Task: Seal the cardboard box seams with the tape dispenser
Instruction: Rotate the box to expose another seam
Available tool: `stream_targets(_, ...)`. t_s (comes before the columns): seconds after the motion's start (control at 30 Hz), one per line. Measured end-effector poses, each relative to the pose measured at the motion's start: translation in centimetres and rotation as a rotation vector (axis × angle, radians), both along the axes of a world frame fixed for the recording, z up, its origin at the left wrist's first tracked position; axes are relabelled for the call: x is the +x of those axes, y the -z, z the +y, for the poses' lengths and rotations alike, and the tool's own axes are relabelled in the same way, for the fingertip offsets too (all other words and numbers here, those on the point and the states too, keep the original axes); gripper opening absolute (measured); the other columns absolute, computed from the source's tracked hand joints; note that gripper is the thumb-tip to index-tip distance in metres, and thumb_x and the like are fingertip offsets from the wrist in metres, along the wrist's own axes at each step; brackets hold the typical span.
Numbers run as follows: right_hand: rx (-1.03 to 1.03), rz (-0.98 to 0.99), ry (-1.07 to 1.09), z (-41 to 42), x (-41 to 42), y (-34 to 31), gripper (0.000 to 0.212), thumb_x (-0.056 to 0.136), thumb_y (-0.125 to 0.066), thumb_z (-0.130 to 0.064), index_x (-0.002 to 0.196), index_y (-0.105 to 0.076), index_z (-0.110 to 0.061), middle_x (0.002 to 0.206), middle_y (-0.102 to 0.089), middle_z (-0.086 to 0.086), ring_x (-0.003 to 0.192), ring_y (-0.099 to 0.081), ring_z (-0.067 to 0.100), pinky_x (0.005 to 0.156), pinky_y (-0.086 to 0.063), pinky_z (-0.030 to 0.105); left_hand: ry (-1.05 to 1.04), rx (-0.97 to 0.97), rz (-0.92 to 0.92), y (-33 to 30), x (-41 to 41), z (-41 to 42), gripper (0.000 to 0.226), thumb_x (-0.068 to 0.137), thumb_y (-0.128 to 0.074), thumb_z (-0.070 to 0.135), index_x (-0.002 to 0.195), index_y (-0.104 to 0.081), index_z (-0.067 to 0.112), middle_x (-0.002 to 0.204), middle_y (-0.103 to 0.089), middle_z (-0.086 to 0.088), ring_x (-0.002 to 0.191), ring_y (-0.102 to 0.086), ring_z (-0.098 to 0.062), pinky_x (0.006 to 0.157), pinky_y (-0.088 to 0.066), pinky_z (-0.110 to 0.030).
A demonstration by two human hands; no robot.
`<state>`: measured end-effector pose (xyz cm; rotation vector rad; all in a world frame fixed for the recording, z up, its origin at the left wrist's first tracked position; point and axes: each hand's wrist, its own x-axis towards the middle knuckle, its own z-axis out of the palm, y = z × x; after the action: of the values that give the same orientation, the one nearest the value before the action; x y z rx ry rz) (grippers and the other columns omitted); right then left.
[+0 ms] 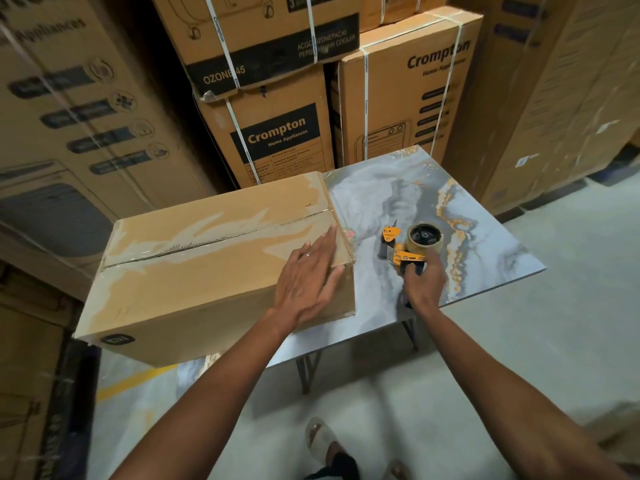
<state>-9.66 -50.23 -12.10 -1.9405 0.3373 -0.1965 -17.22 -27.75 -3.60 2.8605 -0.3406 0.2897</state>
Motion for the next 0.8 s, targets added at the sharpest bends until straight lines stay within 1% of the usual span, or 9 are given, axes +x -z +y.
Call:
stream_targets(0.07, 0.058, -0.062, -0.065, 1.8, -1.4, -2.3, 0.047, 0.094, -0.051, -0.005, 0.139, -0.055, -0.014, 0.126, -0.064, 0.013, 0.117, -0.058, 0.029, 0.097, -0.046, 0.035, -0.076, -0.089, -0.015, -0.1, 0.1, -0.2, 0.063, 0.108, -0.025, 0.035, 0.162, 0.002, 0.019, 0.162, -0.034, -0.008, 0.146, -0.037, -0.024, 0.12, -0.024, -0.037)
stream_targets(0.2, 0.065, -0.279, -0.283, 5.0, -4.4, -6.5, 0.053, 0.095, -0.047, 0.002, 0.147, -0.049, -0.009, 0.146, -0.053, 0.003, 0.134, -0.043, 0.001, 0.106, -0.028, 0.006, -0.118, -0.115, -0.064, 0.1, 0.2, -0.4, 0.06, 0.107, -0.027, 0.024, 0.162, -0.007, 0.015, 0.158, -0.041, -0.011, 0.146, -0.039, -0.024, 0.122, -0.023, -0.034)
stream_targets(0.27, 0.046, -0.355, -0.418, 6.1, -5.2, -7.5, 0.055, 0.095, -0.045, 0.002, 0.149, -0.045, -0.007, 0.151, -0.046, -0.001, 0.139, -0.036, -0.005, 0.112, -0.025, 0.009, -0.134, -0.1, -0.071, 0.3, 0.2, -0.5, 0.06, 0.106, -0.025, 0.024, 0.162, -0.008, 0.015, 0.159, -0.041, -0.01, 0.146, -0.038, -0.022, 0.123, -0.018, -0.031)
stream_targets(0.4, 0.04, -0.333, -0.554, 7.7, -6.4, -6.3, 0.058, 0.093, -0.039, -0.013, 0.151, -0.041, -0.009, 0.158, -0.039, 0.001, 0.147, -0.031, 0.006, 0.12, -0.027, 0.027, -0.141, -0.104, -0.078, 0.6, 0.3, -0.4, 0.06, 0.104, -0.023, 0.025, 0.162, -0.01, 0.015, 0.158, -0.042, -0.009, 0.146, -0.039, -0.02, 0.123, -0.018, -0.029)
stream_targets(0.57, 0.105, -0.289, -0.498, 8.6, -7.0, -5.7, 0.06, 0.096, -0.035, -0.019, 0.156, -0.033, -0.021, 0.159, -0.037, -0.011, 0.133, -0.046, -0.002, 0.108, -0.041, 0.025, -0.158, -0.127, -0.082, 0.7, 0.5, -0.5, 0.06, 0.105, -0.023, 0.027, 0.162, -0.011, 0.016, 0.156, -0.045, -0.009, 0.144, -0.042, -0.021, 0.122, -0.019, -0.029)
stream_targets(0.6, 0.137, -0.271, -0.483, 8.8, -7.1, -5.8, 0.059, 0.098, -0.035, -0.019, 0.157, -0.031, -0.024, 0.155, -0.04, -0.02, 0.123, -0.048, -0.009, 0.105, -0.042, 0.024, -0.163, -0.132, -0.08, 0.6, 0.5, -0.5, 0.06, 0.105, -0.023, 0.027, 0.162, -0.011, 0.017, 0.156, -0.045, -0.009, 0.144, -0.041, -0.021, 0.122, -0.019, -0.029)
stream_targets(0.63, 0.182, -0.249, -0.464, 9.0, -7.3, -6.0, 0.057, 0.101, -0.035, -0.015, 0.157, -0.031, -0.024, 0.144, -0.046, -0.033, 0.124, -0.053, -0.004, 0.102, -0.043, 0.022, -0.166, -0.133, -0.076, 0.6, 0.5, -0.6, 0.06, 0.105, -0.022, 0.028, 0.162, -0.012, 0.017, 0.156, -0.045, -0.009, 0.145, -0.041, -0.022, 0.122, -0.02, -0.03)
stream_targets(0.7, 0.285, -0.191, -0.417, 9.2, -7.5, -6.3, 0.053, 0.104, -0.035, -0.007, 0.155, -0.035, -0.021, 0.117, -0.053, -0.051, 0.124, -0.034, 0.001, 0.097, -0.042, 0.016, -0.165, -0.135, -0.066, 0.7, 0.6, -0.6, 0.06, 0.104, -0.022, 0.029, 0.162, -0.014, 0.017, 0.156, -0.044, -0.01, 0.146, -0.039, -0.022, 0.123, -0.021, -0.032)
stream_targets(0.8, 0.385, -0.123, -0.403, 9.3, -7.4, -6.2, 0.048, 0.107, -0.034, -0.015, 0.154, -0.038, -0.026, 0.136, -0.05, -0.029, 0.13, -0.035, -0.003, 0.107, -0.038, 0.022, -0.162, -0.157, -0.069, 0.7, 0.8, -0.3, 0.059, 0.104, -0.025, 0.026, 0.161, -0.019, 0.016, 0.156, -0.045, -0.01, 0.146, -0.039, -0.022, 0.123, -0.025, -0.034)
